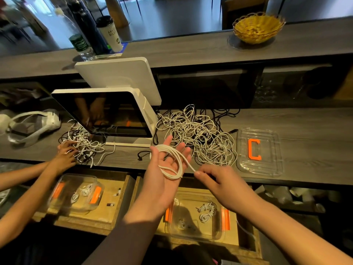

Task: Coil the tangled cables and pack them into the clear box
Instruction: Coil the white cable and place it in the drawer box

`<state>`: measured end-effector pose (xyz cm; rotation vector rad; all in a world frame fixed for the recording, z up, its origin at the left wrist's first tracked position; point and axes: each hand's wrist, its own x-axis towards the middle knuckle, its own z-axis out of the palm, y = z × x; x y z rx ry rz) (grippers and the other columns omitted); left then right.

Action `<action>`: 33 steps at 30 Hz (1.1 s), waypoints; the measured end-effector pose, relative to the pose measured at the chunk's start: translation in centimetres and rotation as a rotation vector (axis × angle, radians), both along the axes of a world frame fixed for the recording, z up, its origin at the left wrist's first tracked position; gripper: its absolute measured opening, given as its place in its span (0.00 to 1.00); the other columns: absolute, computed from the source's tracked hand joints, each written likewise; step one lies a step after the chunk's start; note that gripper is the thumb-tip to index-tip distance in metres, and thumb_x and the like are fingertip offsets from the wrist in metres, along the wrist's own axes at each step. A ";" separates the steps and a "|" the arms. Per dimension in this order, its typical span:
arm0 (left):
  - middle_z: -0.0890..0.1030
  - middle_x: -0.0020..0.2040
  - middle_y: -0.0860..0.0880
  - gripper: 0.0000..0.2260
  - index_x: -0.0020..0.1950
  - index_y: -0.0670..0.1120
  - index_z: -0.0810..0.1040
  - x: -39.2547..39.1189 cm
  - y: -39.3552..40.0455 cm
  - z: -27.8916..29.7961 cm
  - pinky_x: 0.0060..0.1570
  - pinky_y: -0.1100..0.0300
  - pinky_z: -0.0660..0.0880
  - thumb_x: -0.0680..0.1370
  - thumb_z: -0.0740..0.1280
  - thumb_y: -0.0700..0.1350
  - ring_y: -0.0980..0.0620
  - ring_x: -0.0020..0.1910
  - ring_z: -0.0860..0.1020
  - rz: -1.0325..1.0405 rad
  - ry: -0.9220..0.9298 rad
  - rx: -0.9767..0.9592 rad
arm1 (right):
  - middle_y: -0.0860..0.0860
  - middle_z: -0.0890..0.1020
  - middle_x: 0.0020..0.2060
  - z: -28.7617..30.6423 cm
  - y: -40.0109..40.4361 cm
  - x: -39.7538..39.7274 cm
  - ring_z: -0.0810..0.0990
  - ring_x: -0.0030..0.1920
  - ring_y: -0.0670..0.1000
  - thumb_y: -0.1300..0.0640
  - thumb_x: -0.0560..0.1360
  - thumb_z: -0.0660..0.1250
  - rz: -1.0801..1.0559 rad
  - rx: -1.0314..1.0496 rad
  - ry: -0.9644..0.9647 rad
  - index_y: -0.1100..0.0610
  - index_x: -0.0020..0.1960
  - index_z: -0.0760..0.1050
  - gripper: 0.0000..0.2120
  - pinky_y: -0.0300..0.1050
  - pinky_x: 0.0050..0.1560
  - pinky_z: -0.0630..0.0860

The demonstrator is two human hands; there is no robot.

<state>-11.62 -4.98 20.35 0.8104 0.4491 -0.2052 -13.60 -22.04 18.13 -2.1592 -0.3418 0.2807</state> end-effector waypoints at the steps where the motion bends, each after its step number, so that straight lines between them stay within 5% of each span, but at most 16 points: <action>1: 0.85 0.53 0.41 0.24 0.67 0.47 0.78 0.2 0.0 -0.1 0.48 0.52 0.83 0.84 0.52 0.60 0.45 0.51 0.85 0.023 0.006 -0.009 | 0.46 0.77 0.30 -0.2 0.2 -0.3 0.76 0.33 0.45 0.47 0.81 0.62 0.019 -0.024 -0.004 0.41 0.40 0.73 0.11 0.39 0.36 0.69; 6: 0.83 0.41 0.46 0.24 0.68 0.49 0.77 0.3 -0.3 0.1 0.40 0.57 0.82 0.83 0.51 0.61 0.52 0.38 0.82 0.013 -0.050 0.029 | 0.47 0.79 0.32 -0.3 1.1 -1.0 0.78 0.35 0.47 0.45 0.82 0.60 0.087 -0.124 -0.028 0.46 0.48 0.78 0.11 0.48 0.40 0.74; 10: 0.77 0.36 0.49 0.24 0.70 0.53 0.75 0.3 -0.5 -0.1 0.30 0.64 0.70 0.83 0.51 0.62 0.56 0.31 0.72 0.030 -0.075 0.104 | 0.44 0.76 0.31 0.6 1.4 -1.3 0.77 0.35 0.48 0.44 0.82 0.57 0.183 -0.213 -0.088 0.48 0.50 0.76 0.12 0.49 0.41 0.75; 18: 0.70 0.36 0.51 0.19 0.66 0.63 0.76 0.1 -0.9 -1.6 0.30 0.64 0.61 0.81 0.54 0.64 0.59 0.30 0.64 -0.202 -0.105 0.540 | 0.47 0.75 0.34 2.7 1.3 -1.9 0.75 0.37 0.53 0.49 0.82 0.57 0.244 -0.199 -0.124 0.50 0.47 0.69 0.07 0.52 0.40 0.72; 21: 0.74 0.41 0.48 0.22 0.66 0.66 0.75 -0.1 -1.1 -1.6 0.34 0.62 0.65 0.76 0.55 0.69 0.55 0.34 0.69 -0.353 -0.074 0.663 | 0.45 0.76 0.34 3.3 1.0 -1.7 0.75 0.35 0.50 0.50 0.82 0.58 0.241 -0.137 -0.155 0.46 0.47 0.66 0.05 0.51 0.39 0.72; 24: 0.84 0.46 0.55 0.25 0.65 0.62 0.78 -0.5 -1.4 -1.6 0.43 0.56 0.74 0.79 0.50 0.69 0.57 0.41 0.79 -0.528 0.002 0.641 | 0.40 0.78 0.34 3.7 0.3 -0.8 0.76 0.35 0.41 0.49 0.82 0.59 0.164 -0.086 -0.181 0.48 0.50 0.72 0.05 0.41 0.38 0.73; 28: 0.76 0.34 0.52 0.27 0.49 0.54 0.81 -0.9 -1.6 -1.8 0.26 0.64 0.63 0.75 0.55 0.74 0.56 0.31 0.69 -0.624 0.100 0.536 | 0.41 0.80 0.35 3.8 -0.7 0.7 0.77 0.36 0.39 0.47 0.81 0.59 0.117 -0.074 -0.181 0.47 0.49 0.73 0.07 0.38 0.38 0.72; 33: 0.70 0.36 0.46 0.39 0.65 0.52 0.72 -0.5 -1.7 -2.0 0.19 0.71 0.58 0.69 0.54 0.79 0.56 0.28 0.63 -0.844 0.135 0.289 | 0.44 0.80 0.34 3.5 -1.2 1.7 0.79 0.35 0.44 0.44 0.80 0.61 0.044 -0.092 -0.209 0.47 0.47 0.76 0.09 0.49 0.39 0.77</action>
